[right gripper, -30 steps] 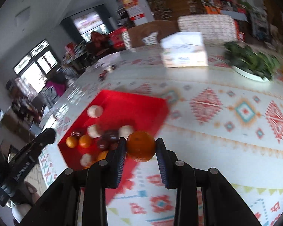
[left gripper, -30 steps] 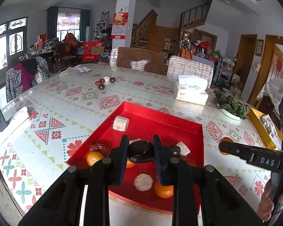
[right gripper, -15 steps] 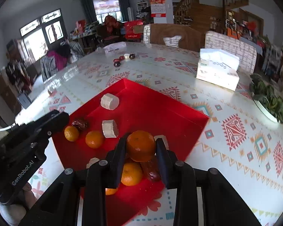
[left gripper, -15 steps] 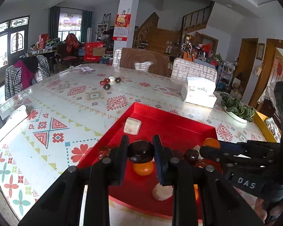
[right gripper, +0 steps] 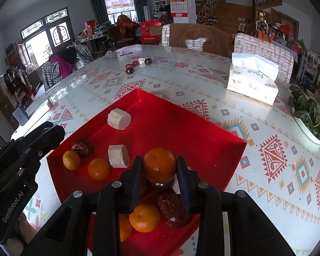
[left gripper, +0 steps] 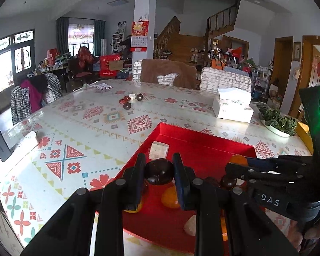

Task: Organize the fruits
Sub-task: 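Carry the dark fruit and orange into the red tray and open both tools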

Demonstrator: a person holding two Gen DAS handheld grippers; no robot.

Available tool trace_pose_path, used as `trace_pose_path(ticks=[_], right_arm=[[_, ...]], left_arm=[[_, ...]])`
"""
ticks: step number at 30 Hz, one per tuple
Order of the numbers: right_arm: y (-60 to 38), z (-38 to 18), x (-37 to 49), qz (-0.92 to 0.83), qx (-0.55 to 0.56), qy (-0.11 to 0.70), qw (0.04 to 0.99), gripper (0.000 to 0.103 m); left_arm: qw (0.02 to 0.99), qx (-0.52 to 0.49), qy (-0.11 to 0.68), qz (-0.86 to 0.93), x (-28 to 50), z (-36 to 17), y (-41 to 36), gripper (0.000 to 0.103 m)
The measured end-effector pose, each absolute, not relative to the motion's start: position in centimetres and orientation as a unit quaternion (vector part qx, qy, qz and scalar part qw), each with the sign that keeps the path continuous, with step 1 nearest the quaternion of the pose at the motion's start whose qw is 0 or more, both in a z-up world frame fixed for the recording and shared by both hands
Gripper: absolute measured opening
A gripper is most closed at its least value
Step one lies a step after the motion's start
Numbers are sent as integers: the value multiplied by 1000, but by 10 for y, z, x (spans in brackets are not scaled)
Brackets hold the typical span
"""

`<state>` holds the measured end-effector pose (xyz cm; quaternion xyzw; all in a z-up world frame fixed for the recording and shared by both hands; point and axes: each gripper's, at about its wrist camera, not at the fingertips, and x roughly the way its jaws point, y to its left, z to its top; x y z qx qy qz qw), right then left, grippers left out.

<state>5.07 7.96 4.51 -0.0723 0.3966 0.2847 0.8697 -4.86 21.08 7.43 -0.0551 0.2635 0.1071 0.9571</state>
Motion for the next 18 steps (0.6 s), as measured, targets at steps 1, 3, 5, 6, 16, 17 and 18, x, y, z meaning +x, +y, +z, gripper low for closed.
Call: trace_pose_path(ticks=[1, 3, 5, 6, 16, 17, 18], right_arm=[[80, 45, 51, 284, -74, 395, 871, 35], [78, 46, 51, 280, -77, 391, 874, 35], [76, 47, 51, 274, -78, 386, 878, 35], [75, 47, 51, 272, -78, 384, 879, 35], [68, 46, 54, 257, -81, 382, 884, 35], [68, 46, 54, 256, -81, 382, 884, 35], [68, 46, 54, 256, -81, 382, 884, 35]], left_arm=[[957, -49, 263, 110, -48, 75, 209, 25], [957, -41, 263, 115, -47, 74, 207, 25], [956, -35, 264, 119, -46, 74, 205, 25], [956, -31, 264, 122, -46, 74, 203, 25], [954, -24, 272, 124, -43, 70, 200, 25], [953, -23, 273, 125, -42, 69, 200, 25], [953, -22, 275, 127, -42, 69, 200, 25]])
